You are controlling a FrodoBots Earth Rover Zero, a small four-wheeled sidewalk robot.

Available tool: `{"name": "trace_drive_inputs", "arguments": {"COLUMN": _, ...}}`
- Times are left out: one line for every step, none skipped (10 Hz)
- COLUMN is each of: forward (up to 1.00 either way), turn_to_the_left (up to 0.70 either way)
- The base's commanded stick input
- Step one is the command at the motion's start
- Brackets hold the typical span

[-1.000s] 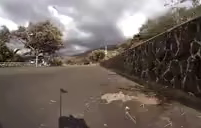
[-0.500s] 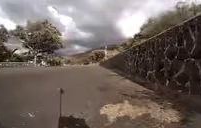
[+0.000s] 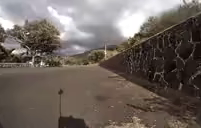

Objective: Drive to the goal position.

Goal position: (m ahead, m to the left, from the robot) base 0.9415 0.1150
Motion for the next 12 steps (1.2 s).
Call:
{"name": "trace_drive_inputs", "arguments": {"forward": 1.0, "turn_to_the_left": 0.0}}
{"name": "trace_drive_inputs", "arguments": {"forward": 1.0, "turn_to_the_left": 0.0}}
{"name": "trace_drive_inputs", "arguments": {"forward": 1.0, "turn_to_the_left": 0.0}}
{"name": "trace_drive_inputs", "arguments": {"forward": 1.0, "turn_to_the_left": 0.0}}
{"name": "trace_drive_inputs", "arguments": {"forward": 1.0, "turn_to_the_left": 0.0}}
{"name": "trace_drive_inputs", "arguments": {"forward": 1.0, "turn_to_the_left": 0.0}}
{"name": "trace_drive_inputs", "arguments": {"forward": 0.99, "turn_to_the_left": 0.0}}
{"name": "trace_drive_inputs", "arguments": {"forward": 0.96, "turn_to_the_left": 0.0}}
{"name": "trace_drive_inputs", "arguments": {"forward": 0.85, "turn_to_the_left": 0.0}}
{"name": "trace_drive_inputs", "arguments": {"forward": 0.74, "turn_to_the_left": 0.0}}
{"name": "trace_drive_inputs", "arguments": {"forward": 0.64, "turn_to_the_left": 0.0}}
{"name": "trace_drive_inputs", "arguments": {"forward": 0.53, "turn_to_the_left": 0.0}}
